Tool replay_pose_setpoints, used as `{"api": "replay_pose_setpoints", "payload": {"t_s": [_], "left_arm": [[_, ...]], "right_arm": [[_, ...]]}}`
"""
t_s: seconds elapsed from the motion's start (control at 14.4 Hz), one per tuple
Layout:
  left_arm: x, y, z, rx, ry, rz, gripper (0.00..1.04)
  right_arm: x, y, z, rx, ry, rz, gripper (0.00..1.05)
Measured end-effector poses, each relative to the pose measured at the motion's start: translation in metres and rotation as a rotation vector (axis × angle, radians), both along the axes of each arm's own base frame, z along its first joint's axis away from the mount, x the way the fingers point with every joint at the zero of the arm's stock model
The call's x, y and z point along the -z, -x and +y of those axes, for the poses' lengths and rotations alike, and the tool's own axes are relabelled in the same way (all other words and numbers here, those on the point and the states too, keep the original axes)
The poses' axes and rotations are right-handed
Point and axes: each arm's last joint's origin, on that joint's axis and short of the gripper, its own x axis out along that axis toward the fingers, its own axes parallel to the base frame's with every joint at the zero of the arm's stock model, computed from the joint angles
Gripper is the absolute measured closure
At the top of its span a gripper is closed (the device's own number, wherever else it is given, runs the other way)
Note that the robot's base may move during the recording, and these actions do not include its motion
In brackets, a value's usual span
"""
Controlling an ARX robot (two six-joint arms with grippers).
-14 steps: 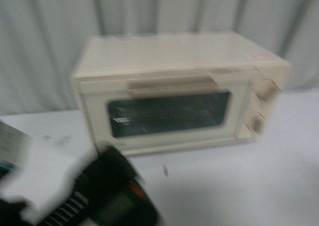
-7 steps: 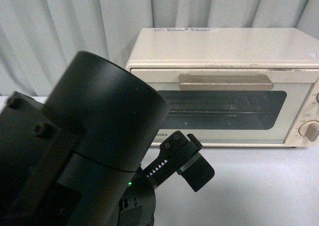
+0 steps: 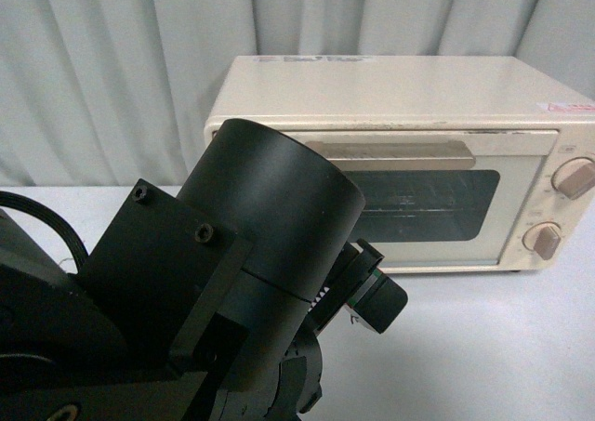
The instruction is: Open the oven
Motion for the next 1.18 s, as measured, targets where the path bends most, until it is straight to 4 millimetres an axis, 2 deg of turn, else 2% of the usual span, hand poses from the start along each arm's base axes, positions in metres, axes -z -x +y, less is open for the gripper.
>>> {"api": "replay_pose_setpoints", "payload": {"t_s": [0.48, 0.97, 1.04, 1.11, 1.18], "left_arm": [[0.025, 0.0, 0.002, -0.055, -0.097, 0.027, 0.07], [0.026, -0.003, 0.0, -0.053, -0.098, 0.02, 0.07], [0.026, -0.003, 0.0, -0.054, -0.098, 0.021, 0.07], [0.026, -0.004, 0.001, -0.055, -0.099, 0.02, 0.07], [0.026, -0.004, 0.001, -0.054, -0.099, 0.021, 0.07]], "right_arm": [[0.0, 0.0, 0.0, 0.0, 0.0, 0.0, 0.06], [0.0, 0.0, 0.0, 0.0, 0.0, 0.0, 0.06], [-0.001, -0.004, 0.006, 0.177, 0.084, 0.107, 0.06], [-0.046, -0.015, -0.004, 0.481, 0.197, 0.03, 0.06], [-0.075, -0.032, -0.005, 0.457, 0.242, -0.039, 0.06]]}}
